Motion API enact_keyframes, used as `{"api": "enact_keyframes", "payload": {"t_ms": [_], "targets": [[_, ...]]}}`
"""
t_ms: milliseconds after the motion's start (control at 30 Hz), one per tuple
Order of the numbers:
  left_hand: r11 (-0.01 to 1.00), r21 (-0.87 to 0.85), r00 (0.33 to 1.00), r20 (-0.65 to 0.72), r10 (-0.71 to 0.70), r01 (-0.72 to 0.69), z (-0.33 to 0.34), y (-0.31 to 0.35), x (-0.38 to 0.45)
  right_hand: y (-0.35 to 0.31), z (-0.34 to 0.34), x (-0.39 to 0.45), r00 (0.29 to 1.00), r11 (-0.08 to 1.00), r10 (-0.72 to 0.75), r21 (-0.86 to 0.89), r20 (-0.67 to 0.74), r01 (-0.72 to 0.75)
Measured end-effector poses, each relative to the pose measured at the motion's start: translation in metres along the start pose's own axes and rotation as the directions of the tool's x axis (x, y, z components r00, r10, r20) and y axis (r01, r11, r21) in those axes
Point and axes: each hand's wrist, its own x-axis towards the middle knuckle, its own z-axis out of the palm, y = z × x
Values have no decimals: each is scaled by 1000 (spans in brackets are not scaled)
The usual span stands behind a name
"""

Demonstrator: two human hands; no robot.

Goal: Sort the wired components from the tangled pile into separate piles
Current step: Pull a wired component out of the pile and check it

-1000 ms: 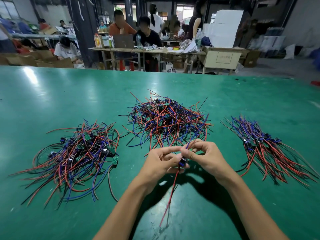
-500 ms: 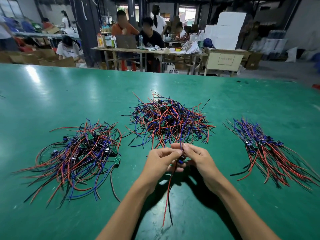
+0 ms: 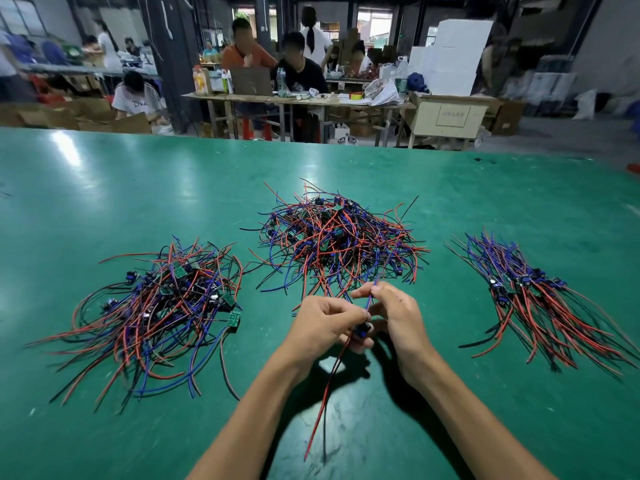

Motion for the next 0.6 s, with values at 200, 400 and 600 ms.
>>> {"api": "enact_keyframes", "payload": {"t_ms": [200, 400, 600], "targets": [[992, 100, 987, 132, -89, 76, -2, 5, -4, -3, -10, 9, 983, 997, 33, 70, -182, -21], [983, 172, 973, 208, -104, 68, 4, 2, -9, -9, -28, 13, 948, 939, 194, 329, -253, -104], [993, 89, 984, 157, -86, 72, -1, 2, -5, -15, -43, 16, 918, 770, 392, 565, -51, -297]]}}
